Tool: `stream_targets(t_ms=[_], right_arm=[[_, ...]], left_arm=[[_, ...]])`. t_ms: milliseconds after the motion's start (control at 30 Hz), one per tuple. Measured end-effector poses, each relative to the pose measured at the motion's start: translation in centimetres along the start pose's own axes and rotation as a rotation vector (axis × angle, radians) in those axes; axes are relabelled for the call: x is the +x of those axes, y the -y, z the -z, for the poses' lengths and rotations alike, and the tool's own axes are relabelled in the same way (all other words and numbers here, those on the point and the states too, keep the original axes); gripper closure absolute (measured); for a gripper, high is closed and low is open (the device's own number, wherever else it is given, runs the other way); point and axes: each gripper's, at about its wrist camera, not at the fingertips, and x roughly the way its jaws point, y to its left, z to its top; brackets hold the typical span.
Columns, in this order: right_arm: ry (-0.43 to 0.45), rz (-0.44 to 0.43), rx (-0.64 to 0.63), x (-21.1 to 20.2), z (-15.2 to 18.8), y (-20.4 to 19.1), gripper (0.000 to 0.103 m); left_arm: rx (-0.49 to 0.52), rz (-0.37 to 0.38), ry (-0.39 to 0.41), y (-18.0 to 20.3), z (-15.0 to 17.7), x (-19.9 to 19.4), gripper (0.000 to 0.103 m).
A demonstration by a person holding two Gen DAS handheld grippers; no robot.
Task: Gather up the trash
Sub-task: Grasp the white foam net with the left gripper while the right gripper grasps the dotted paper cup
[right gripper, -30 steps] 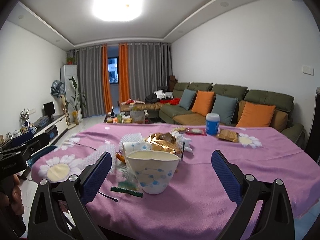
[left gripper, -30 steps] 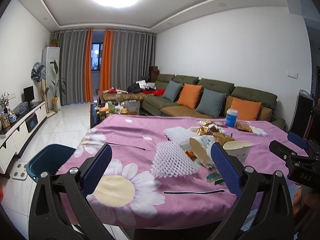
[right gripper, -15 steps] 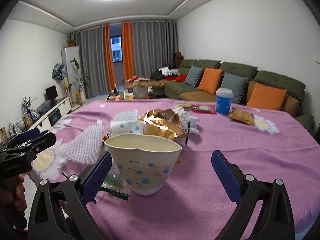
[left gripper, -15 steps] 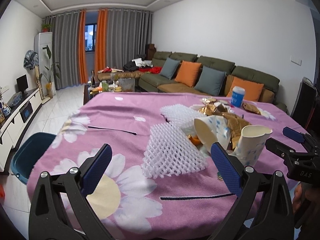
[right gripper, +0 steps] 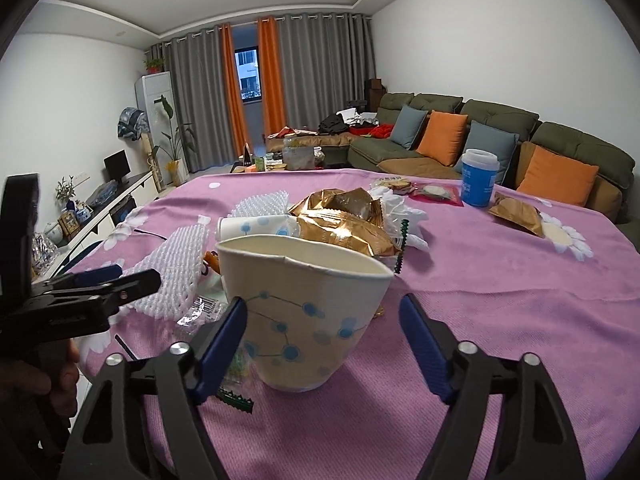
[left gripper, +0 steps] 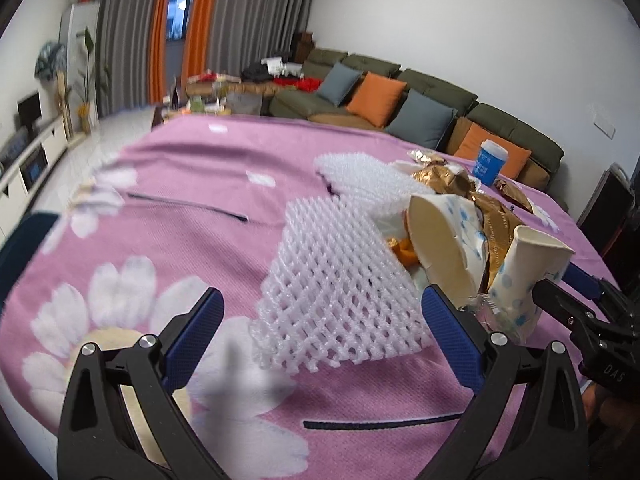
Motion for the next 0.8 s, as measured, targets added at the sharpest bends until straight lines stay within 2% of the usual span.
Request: stream_targets(t_ms=[233,300,333,467,533,567,600,800], right_arm=[[-0.017,-0.038,-0.009,0.3,-0.2,0.0,0.058],[-0.015,-0.041,-0.014,0.2,-0.2,-0.3,0.060],[-0.016,-0.046,-0.014,0.1,-0.3,-0.3,0.063],[-0.012,-0.058,-0.022,-0.2,-0.3,-0.6,0.074],[-0.007,-0.061,-0.025,-0.5,-0.2,-0.8,0.076],[-0.005,-0.064,-0.027,-0.5,-0.2,-0.8,0.077],[-0.001,-0.060,-0.032,-0.6,-0.2,-0.9,0.078],[0.046,-0.044,-0.051,-2.3,-0.7,-1.6,0.080]], left_arm=[[-0.057,0.051,-0.050,-0.9,0.0,1.6,0.034],[-0.074,0.058,-0.056,-1.0,0.0,1.8,0.043],[-0.077,0.061,-0.059,-1.0,0.0,1.7,0.050],[-0.087,0.082,-0.065,-1.1,0.1,1.7,0.066],[-0.094,0.092,-0.058,-1.2,0.1,1.4,0.081],[-0.091,0.095,-0.052,-1.2,0.1,1.3,0.084],[-0.094,0.098,-0.047,-1.2,0.1,1.1,0.091],[-0.094,0.099,0.032,-1.5,-0.3,-0.9,0.092]])
